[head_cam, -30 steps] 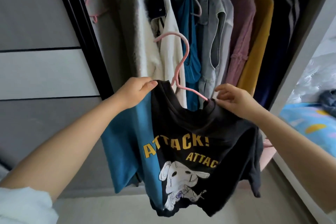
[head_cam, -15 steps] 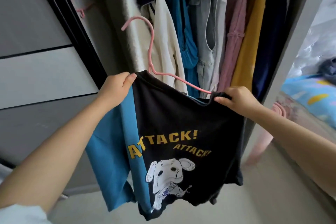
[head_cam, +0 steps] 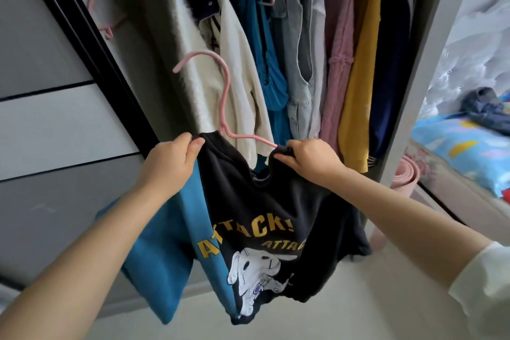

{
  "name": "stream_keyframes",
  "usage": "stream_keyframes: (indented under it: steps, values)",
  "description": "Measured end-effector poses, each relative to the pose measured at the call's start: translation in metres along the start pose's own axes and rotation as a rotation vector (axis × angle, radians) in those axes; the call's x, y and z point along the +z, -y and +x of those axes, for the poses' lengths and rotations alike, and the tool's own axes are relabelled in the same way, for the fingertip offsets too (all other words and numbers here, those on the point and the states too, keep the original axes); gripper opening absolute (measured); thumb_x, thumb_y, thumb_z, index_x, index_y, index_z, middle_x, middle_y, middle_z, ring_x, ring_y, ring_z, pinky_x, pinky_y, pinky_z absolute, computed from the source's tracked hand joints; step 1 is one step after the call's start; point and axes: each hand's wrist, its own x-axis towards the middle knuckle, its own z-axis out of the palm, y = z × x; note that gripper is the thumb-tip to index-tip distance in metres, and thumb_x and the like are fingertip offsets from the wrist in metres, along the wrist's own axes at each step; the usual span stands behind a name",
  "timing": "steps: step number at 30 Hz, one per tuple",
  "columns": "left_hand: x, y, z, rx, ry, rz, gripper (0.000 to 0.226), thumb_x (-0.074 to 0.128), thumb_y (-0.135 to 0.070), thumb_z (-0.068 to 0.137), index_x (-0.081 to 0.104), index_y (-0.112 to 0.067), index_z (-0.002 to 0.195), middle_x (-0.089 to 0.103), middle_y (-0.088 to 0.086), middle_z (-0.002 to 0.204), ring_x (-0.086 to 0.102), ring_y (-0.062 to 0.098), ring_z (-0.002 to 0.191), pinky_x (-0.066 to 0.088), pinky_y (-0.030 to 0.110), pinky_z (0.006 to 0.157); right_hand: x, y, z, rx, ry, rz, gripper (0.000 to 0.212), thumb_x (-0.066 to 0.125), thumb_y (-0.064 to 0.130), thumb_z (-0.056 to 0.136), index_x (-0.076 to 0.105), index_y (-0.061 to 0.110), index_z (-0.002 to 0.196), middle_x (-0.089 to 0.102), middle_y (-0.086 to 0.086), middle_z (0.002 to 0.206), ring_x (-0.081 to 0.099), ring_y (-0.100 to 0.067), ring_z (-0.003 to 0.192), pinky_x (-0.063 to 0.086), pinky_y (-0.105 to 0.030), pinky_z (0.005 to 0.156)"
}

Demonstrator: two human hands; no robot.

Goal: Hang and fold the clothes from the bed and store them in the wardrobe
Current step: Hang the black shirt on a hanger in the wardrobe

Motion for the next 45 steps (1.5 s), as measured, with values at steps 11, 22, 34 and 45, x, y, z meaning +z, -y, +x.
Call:
stream_keyframes:
  steps: [11,22,34,45]
  values:
    - [0.009,0.055,-0.019,-0.147,0.035,-0.015,0.045,0.063,-0.034,0.085,0.032,-0.013,0.06,0.024,-0.003,0.045,0.027,0.013,0.041,0.02,0.027,0.044,-0.026,-0.036,-0.001,0.093,-0.145,-0.042,0.038,0.044,0.045,0.091,0.049,0.008,0.085,0.053,-0.007,0.076,0.059,-0.03,0.078,0.034,-0.029,0.058]
    - [0.023,0.055,-0.003,-0.237,0.118,0.042,0.032,0.052,-0.028,0.092,0.043,-0.011,0.067,0.046,0.006,0.062,0.052,0.03,0.069,0.035,0.038,0.06,-0.017,-0.051,-0.007,0.148,-0.33,-0.028,0.039,0.056,0.037,0.088,0.055,0.0,0.08,0.057,-0.012,0.074,0.057,-0.032,0.07,0.029,-0.029,0.052]
    - [0.023,-0.029,0.037,0.018,0.141,-0.089,0.033,0.042,-0.026,0.097,0.036,-0.018,0.066,0.035,-0.007,0.053,0.033,0.007,0.048,0.021,0.02,0.046,-0.03,-0.044,0.004,-0.072,-0.307,0.096,0.05,0.078,0.038,0.067,0.036,0.011,0.065,0.03,0.01,0.054,0.035,-0.017,0.051,0.025,-0.026,0.044]
    - [0.017,-0.01,0.05,0.02,-0.005,-0.083,0.039,0.051,-0.021,0.094,0.034,-0.013,0.059,0.032,-0.006,0.049,0.031,0.014,0.045,0.023,0.026,0.045,-0.035,-0.084,-0.024,-0.038,-0.223,-0.07,0.037,0.076,0.033,0.07,0.058,0.002,0.065,0.028,0.013,0.056,0.053,-0.03,0.052,0.037,-0.031,0.045]
